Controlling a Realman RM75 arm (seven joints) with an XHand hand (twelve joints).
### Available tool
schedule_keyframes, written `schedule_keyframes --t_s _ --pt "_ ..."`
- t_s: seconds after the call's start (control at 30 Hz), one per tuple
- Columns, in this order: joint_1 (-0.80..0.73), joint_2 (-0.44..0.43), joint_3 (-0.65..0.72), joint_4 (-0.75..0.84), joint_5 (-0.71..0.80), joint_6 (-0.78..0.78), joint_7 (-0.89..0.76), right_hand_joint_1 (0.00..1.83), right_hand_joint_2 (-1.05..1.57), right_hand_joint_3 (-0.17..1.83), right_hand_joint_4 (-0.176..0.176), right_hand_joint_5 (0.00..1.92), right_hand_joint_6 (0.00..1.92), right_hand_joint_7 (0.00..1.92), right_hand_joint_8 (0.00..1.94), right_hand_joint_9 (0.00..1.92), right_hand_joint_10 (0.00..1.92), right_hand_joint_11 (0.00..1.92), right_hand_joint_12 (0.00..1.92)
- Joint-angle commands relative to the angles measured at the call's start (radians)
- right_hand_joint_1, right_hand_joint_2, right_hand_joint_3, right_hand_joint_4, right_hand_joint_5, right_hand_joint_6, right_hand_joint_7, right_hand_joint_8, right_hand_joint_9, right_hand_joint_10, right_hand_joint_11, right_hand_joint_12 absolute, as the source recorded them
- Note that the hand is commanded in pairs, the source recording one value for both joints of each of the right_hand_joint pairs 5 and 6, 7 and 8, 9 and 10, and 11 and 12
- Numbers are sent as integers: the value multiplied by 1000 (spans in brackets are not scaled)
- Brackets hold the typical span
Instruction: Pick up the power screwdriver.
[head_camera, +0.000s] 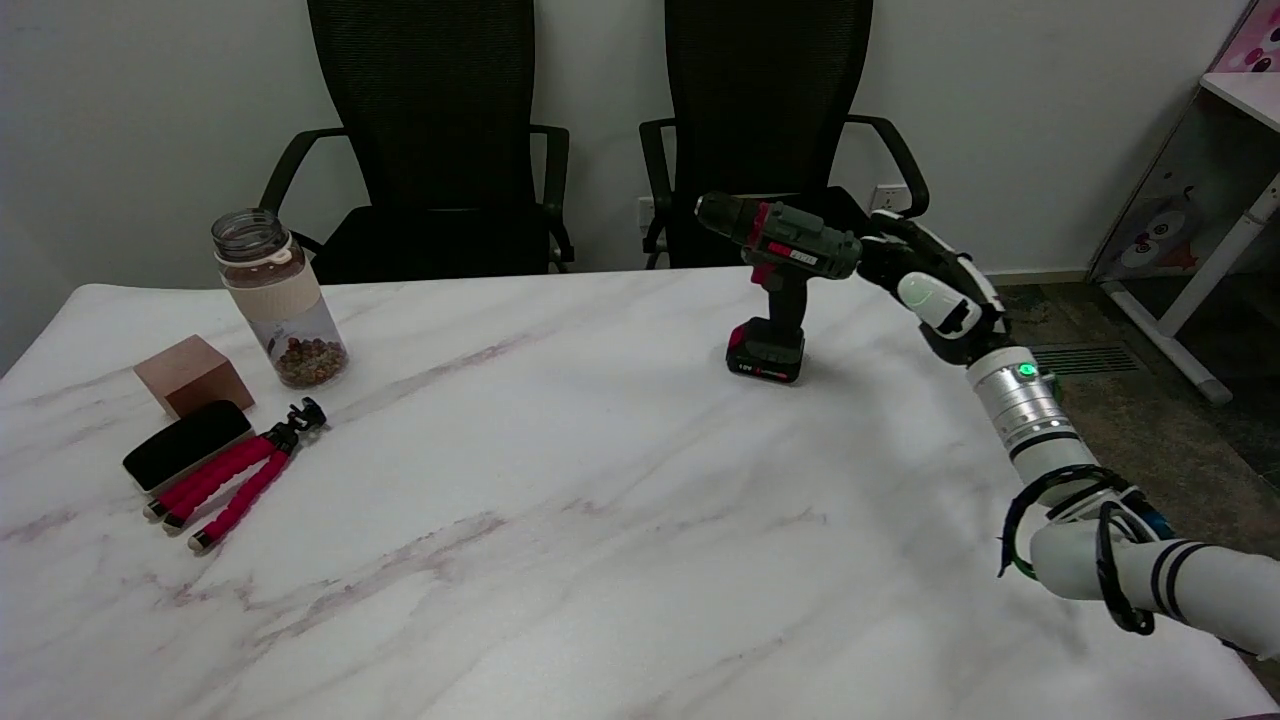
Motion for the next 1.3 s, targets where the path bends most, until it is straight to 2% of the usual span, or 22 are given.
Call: schedule_keyframes --t_s 0.03,0.2,0.6,1.3 --pt "106 -158 -45 118 -69 -50 0 887 -394 862 163 370 370 370 370 368 368 349 349" --pt "128 -201 -51 161 -69 -50 0 891 -477 855 156 260 260 260 260 350 350 319 319" --pt "172 -220 -114 169 -70 -68 -3 900 -523 809 151 213 213 213 213 345 345 313 313" --pt "220 -268 -112 209 -110 -114 -17 910 -488 732 154 184 184 184 184 321 321 273 273"
